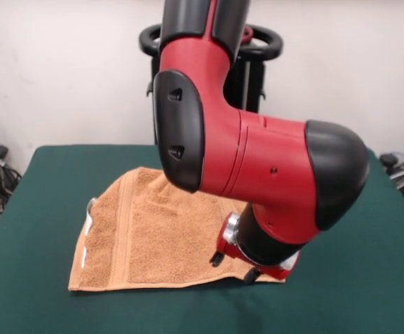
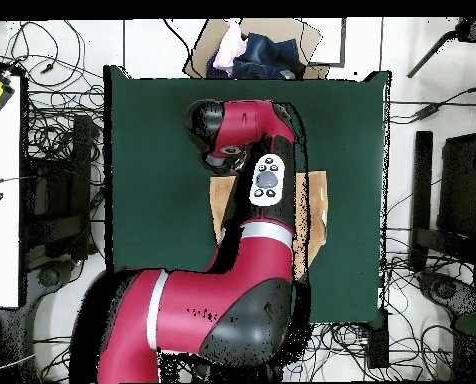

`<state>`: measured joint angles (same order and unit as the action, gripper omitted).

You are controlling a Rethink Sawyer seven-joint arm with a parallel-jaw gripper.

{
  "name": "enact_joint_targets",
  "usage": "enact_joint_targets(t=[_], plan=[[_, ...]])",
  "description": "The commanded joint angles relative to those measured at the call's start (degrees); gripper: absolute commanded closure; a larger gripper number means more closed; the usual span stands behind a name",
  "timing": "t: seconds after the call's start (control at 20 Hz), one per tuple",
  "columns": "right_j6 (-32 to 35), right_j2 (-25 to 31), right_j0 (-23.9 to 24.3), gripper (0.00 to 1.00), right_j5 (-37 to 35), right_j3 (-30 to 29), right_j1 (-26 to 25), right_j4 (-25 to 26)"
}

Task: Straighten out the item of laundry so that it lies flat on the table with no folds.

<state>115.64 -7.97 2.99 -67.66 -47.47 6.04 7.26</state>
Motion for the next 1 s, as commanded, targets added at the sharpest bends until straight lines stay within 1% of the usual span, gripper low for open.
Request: enact_joint_targets(t=[0.05,0.15,0.3,0.45,0.6,0.65,0.75,0.85,1.0], plan=[[13.81,1.13,-1.67,0.0,8.42,-14.39,2.78,-1.37],[13.14,0.95,-1.78,0.0,8.33,-14.71,3.16,-1.29],[11.78,0.96,-1.65,0.0,7.96,-16.75,5.05,-1.56],[10.51,1.11,-1.44,0.0,5.52,-17.85,6.01,-1.9],[10.47,1.2,-1.47,0.0,4.92,-17.84,5.49,-1.76],[10.39,1.52,-1.26,0.0,5.32,-17.74,5.38,-1.91],[10.54,2.4,-0.98,0.0,8.4,-18.39,5.83,-2.28],[10.29,3.57,-0.64,0.0,10.81,-19.79,7.27,-3.12],[10.1,4.12,-0.63,0.0,11.46,-21.8,9.15,-3.98]])
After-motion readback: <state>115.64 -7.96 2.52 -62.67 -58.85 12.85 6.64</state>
